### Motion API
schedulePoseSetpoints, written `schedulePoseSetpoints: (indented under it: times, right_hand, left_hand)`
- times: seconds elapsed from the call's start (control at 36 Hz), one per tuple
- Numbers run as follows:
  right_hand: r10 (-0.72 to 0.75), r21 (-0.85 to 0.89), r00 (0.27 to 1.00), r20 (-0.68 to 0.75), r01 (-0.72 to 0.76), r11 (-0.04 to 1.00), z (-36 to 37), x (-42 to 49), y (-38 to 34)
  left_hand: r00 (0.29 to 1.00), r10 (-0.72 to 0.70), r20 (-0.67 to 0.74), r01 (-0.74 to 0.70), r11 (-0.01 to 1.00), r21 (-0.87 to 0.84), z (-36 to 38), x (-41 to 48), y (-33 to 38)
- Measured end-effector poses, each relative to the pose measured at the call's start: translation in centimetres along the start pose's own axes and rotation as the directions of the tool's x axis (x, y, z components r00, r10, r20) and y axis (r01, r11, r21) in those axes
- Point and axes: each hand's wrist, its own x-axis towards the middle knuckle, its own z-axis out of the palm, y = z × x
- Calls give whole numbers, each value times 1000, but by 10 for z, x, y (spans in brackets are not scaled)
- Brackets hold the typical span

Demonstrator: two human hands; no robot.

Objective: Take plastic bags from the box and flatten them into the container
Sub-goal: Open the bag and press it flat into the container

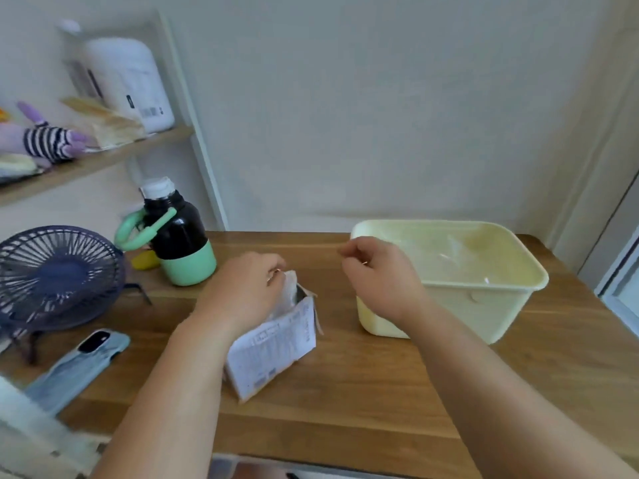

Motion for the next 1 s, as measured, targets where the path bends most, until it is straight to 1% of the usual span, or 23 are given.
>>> schedulePoseSetpoints:
  times: [0.06,0.11,0.19,0.25,0.31,0.36,0.44,0.56,0.72,0.83,0.94,1.0]
  right_hand:
    - [-7,-24,999,37,8,1000,21,3,1]
    - [9,-29,997,79,-6,1000,37,5,1]
    - [22,7,986,163,-23,1000,54,8,0]
    - [29,13,983,181,-32,999,62,10,0]
    - [33,-14,978,204,-30,999,66,11,0]
    - [39,-57,966,256,-25,998,67,12,1]
    - [38,-104,960,277,-9,995,71,11,1]
    - [26,-103,961,274,3,995,72,15,2]
    - [1,-165,938,346,60,985,72,18,-3]
    - [-23,-181,932,363,94,979,69,22,-8]
    - [-41,-87,929,367,78,993,64,26,-11]
    - [-72,-78,933,353,106,991,64,28,-12]
  left_hand:
    - [999,-31,25,30,998,51,4,-5,-12]
    - [998,-57,40,55,997,45,9,-9,-20]
    - [996,-94,3,94,996,1,14,-10,-27]
    - [992,-123,-34,123,992,-3,15,-8,-32]
    - [989,-142,-33,143,989,28,14,-6,-36]
    - [990,-140,-15,141,990,32,14,-5,-36]
    - [989,-143,-23,141,987,-79,11,-3,-38]
    - [988,-147,-55,130,963,-234,4,2,-40]
    - [990,-130,-55,89,874,-478,-5,10,-37]
    - [994,-56,-93,-6,826,-564,-1,10,-35]
    - [989,44,-139,-117,805,-581,5,6,-32]
    - [989,67,-131,-132,789,-600,6,4,-34]
